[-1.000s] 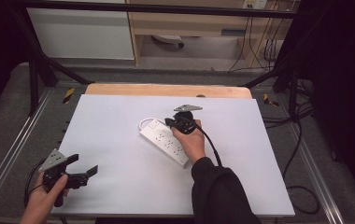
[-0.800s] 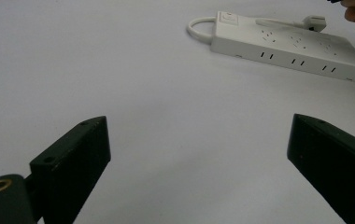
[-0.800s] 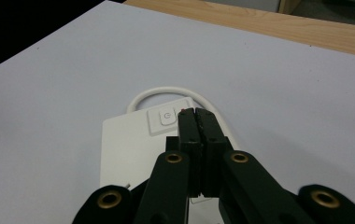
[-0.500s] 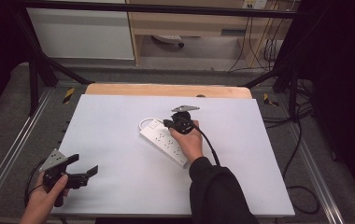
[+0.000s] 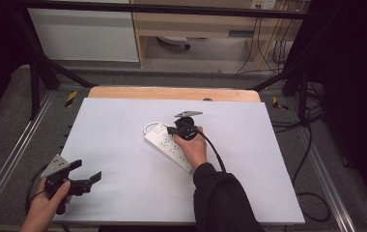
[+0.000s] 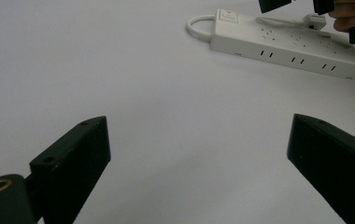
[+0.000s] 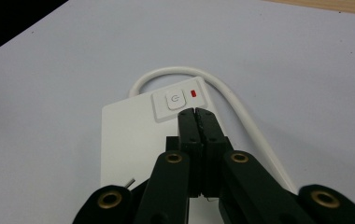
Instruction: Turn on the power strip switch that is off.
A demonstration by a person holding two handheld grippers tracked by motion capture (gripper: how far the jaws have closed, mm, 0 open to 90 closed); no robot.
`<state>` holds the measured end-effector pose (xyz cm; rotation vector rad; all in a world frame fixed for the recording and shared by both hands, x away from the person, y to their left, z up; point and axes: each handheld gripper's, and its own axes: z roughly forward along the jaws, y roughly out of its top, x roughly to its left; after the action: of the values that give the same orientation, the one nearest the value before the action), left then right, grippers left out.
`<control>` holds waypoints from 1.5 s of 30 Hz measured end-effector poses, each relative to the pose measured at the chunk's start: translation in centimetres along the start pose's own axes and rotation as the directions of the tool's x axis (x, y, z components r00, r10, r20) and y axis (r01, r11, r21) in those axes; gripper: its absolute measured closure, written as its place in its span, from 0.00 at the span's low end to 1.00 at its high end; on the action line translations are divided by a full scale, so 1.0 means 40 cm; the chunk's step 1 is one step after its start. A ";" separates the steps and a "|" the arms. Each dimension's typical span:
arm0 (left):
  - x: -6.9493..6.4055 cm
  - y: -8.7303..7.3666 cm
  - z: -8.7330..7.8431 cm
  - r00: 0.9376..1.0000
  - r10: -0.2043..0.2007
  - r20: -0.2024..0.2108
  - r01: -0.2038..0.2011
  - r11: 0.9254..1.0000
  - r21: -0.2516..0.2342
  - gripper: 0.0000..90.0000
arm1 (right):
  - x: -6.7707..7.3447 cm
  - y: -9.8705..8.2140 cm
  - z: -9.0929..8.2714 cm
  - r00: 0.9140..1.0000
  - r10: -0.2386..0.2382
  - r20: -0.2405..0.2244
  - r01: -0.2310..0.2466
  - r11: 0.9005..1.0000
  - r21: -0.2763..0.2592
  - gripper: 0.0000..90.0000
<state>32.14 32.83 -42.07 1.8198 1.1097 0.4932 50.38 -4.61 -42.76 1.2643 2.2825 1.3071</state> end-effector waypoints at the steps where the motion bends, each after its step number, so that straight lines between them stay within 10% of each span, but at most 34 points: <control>1: 0.001 0.000 0.000 1.000 0.000 0.000 0.000 1.000 -0.001 0.07 | 0.000 -0.001 0.001 1.000 0.001 0.000 -0.001 1.000 0.002 1.00; 45: 0.005 -0.001 -0.001 1.000 -0.009 -0.002 0.009 1.000 0.004 0.07 | -0.009 -0.013 0.016 1.000 0.029 0.011 -0.030 0.999 0.023 1.00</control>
<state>32.19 33.03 -42.12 1.8171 1.1205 0.4875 50.65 -4.63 -43.62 1.3142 2.2861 1.2838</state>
